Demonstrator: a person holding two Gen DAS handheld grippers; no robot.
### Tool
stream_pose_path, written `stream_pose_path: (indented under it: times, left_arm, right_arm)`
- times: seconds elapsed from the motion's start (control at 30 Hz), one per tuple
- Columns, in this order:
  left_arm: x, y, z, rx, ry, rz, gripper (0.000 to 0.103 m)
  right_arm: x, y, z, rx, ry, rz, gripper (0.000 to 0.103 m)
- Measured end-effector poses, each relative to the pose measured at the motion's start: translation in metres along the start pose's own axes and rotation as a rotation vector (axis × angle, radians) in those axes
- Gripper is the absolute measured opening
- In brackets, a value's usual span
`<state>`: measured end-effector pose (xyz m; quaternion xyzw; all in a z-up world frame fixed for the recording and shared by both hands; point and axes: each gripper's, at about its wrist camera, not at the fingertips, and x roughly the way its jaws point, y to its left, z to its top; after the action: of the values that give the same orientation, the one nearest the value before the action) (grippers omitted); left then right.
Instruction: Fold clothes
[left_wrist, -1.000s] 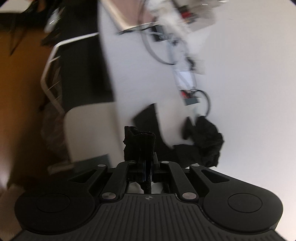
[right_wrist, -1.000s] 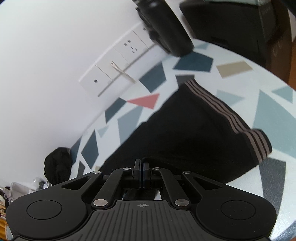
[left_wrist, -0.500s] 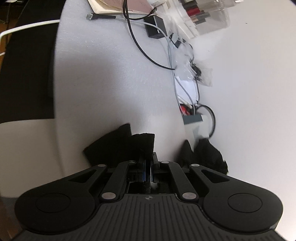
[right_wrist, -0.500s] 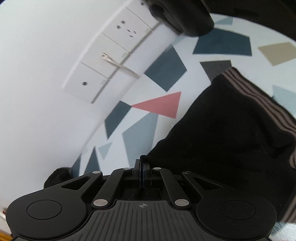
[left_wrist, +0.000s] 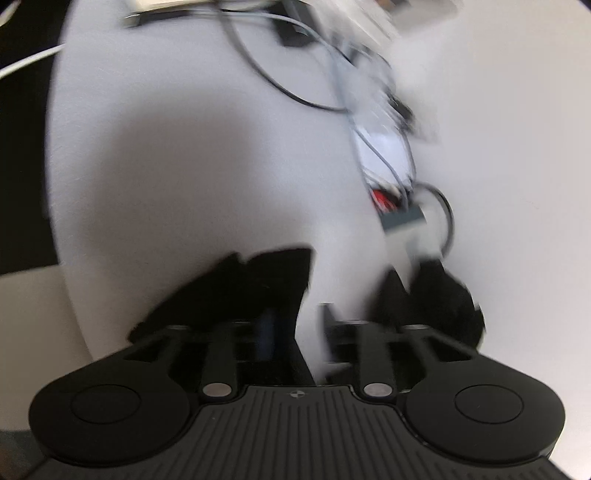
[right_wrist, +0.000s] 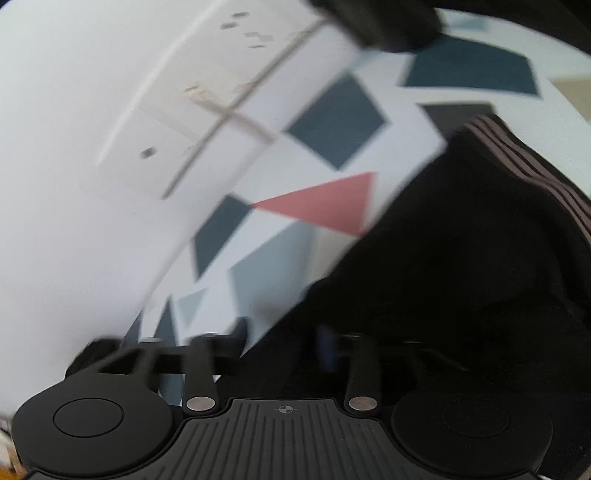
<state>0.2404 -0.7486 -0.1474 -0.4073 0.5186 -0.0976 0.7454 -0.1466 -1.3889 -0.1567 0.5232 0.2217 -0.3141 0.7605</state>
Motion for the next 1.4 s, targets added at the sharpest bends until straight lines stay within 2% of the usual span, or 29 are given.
stream_pose_path:
  times: [0.03, 0.07, 0.17, 0.23, 0.3, 0.4, 0.53, 0.67, 0.7, 0.73, 0.8, 0.97, 1.03, 1.1, 1.23, 1.33, 1.4]
  left_arm:
    - [-0.005, -0.005, 0.000, 0.048, 0.002, -0.014, 0.055]
    - [-0.010, -0.010, 0.000, 0.097, 0.001, -0.021, 0.057]
    - [-0.030, -0.017, -0.001, 0.239, 0.001, -0.047, 0.059]
    - [-0.043, -0.012, -0.004, 0.287, -0.006, -0.050, 0.059]
    - [-0.051, 0.000, -0.008, 0.309, 0.005, -0.032, 0.059]
    - [-0.054, 0.022, -0.016, 0.275, 0.031, -0.024, 0.059]
    - [-0.051, 0.047, -0.024, 0.229, 0.040, -0.025, 0.058]
    - [-0.038, 0.048, -0.029, 0.295, 0.020, 0.011, 0.057]
    - [-0.036, 0.047, -0.030, 0.313, 0.007, 0.016, 0.053]
    - [-0.035, 0.045, -0.031, 0.332, -0.006, 0.020, 0.035]
    - [-0.035, 0.043, -0.030, 0.350, -0.033, 0.020, 0.007]
    - [-0.054, 0.039, -0.020, 0.367, -0.133, -0.005, 0.004]
    - [-0.058, 0.038, -0.015, 0.399, -0.144, 0.005, 0.004]
    - [-0.057, 0.043, -0.011, 0.398, -0.131, 0.022, 0.005]
    - [-0.063, 0.041, -0.013, 0.373, -0.115, -0.004, 0.007]
    - [-0.068, 0.033, -0.017, 0.351, -0.113, -0.062, 0.007]
    - [-0.062, 0.026, -0.019, 0.350, -0.082, -0.095, 0.009]
  right_arm:
    - [-0.004, 0.008, -0.002, -0.041, -0.003, 0.008, 0.056]
    - [-0.009, 0.015, -0.005, -0.083, -0.006, 0.012, 0.058]
    - [-0.022, 0.033, -0.019, -0.191, -0.012, 0.020, 0.059]
    - [-0.030, 0.043, -0.030, -0.251, -0.015, 0.025, 0.060]
    - [-0.036, 0.050, -0.046, -0.309, -0.013, 0.026, 0.062]
    - [-0.044, 0.054, -0.073, -0.354, 0.003, 0.028, 0.063]
    - [-0.049, 0.050, -0.102, -0.326, 0.040, 0.038, 0.064]
    - [-0.051, 0.043, -0.120, -0.287, 0.057, 0.007, 0.064]
    - [-0.053, 0.041, -0.123, -0.274, 0.057, 0.002, 0.064]
    - [-0.055, 0.039, -0.125, -0.263, 0.052, 0.000, 0.064]
    - [-0.060, 0.036, -0.128, -0.248, 0.043, -0.002, 0.064]
    - [-0.072, 0.034, -0.134, -0.238, 0.024, -0.001, 0.064]
    - [-0.075, 0.034, -0.136, -0.239, 0.019, 0.003, 0.064]
    - [-0.076, 0.033, -0.140, -0.233, 0.018, 0.002, 0.064]
    - [-0.075, 0.030, -0.146, -0.215, 0.019, 0.002, 0.064]
    - [-0.074, 0.025, -0.148, -0.200, 0.020, -0.006, 0.064]
    - [-0.073, 0.022, -0.149, -0.187, 0.021, -0.008, 0.064]
